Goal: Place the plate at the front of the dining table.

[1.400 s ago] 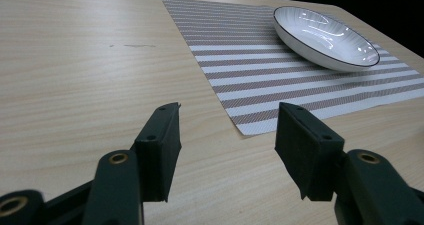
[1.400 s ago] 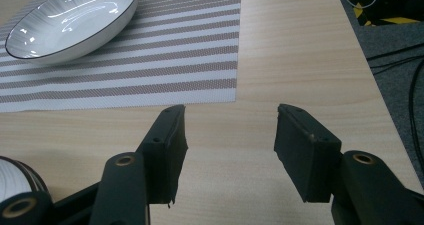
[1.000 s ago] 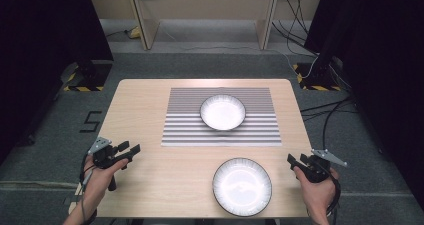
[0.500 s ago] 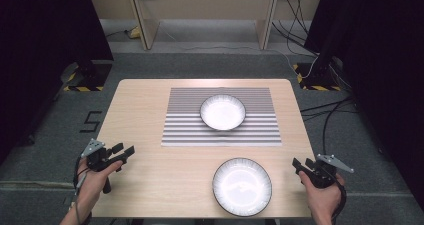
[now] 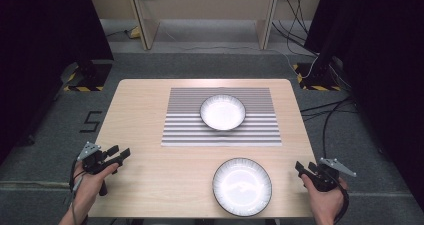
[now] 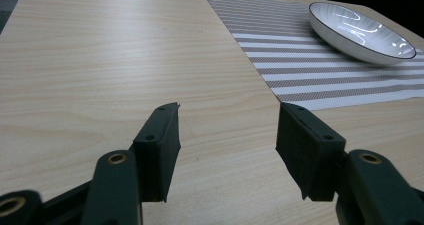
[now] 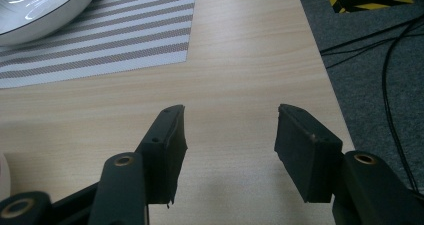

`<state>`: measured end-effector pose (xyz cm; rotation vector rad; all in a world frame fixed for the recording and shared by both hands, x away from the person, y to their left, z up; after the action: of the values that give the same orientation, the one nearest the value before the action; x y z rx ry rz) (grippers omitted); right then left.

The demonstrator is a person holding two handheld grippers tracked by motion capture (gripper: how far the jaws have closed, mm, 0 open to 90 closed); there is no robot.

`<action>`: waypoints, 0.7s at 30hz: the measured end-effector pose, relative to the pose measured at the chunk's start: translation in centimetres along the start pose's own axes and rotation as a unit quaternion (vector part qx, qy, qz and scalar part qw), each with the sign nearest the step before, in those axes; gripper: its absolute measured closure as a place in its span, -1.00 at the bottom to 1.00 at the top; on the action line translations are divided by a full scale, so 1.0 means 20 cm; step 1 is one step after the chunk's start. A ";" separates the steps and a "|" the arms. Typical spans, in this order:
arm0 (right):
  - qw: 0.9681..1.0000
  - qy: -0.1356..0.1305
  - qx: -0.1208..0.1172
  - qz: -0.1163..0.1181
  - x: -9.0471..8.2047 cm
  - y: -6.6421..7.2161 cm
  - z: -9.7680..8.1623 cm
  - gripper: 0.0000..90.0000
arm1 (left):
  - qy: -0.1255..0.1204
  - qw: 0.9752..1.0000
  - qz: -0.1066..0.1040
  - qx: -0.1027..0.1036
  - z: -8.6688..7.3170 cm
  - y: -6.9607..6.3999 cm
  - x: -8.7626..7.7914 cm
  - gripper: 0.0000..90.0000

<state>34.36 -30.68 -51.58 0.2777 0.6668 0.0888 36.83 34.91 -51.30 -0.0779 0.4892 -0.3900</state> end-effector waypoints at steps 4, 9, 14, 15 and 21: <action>1.000 0.001 -0.003 -0.002 0.00 -0.01 -0.01 0.02 | 0.000 1.000 0.003 0.000 -0.01 0.01 0.00 -0.07; 1.000 0.003 0.000 -0.007 0.01 -0.03 -0.03 0.02 | -0.002 1.000 0.005 -0.002 -0.04 0.04 0.00 -0.08; 1.000 0.008 0.009 -0.010 0.01 -0.06 -0.06 0.02 | 0.000 1.000 0.012 -0.002 -0.06 0.06 0.00 -0.08; 1.000 0.007 0.006 -0.011 0.01 -0.06 -0.06 0.02 | 0.000 1.000 0.013 -0.001 -0.07 0.07 0.00 -0.08; 1.000 0.006 0.012 -0.013 0.01 -0.07 -0.07 0.02 | 0.001 1.000 0.018 0.002 -0.08 0.08 0.01 -0.08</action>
<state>33.66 -31.70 -53.21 0.2918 0.6842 0.0579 36.72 36.44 -53.13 -0.0644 0.4919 -0.3549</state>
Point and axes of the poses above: each handheld gripper's, and its own axes: x roughly forward along the jaws, z roughly out of its top, y roughly to its left, the point moved 3 cm from there along x, roughly forward along the jaws, and after that the axes turned 5 degrees about x, right-handed, at the moved point
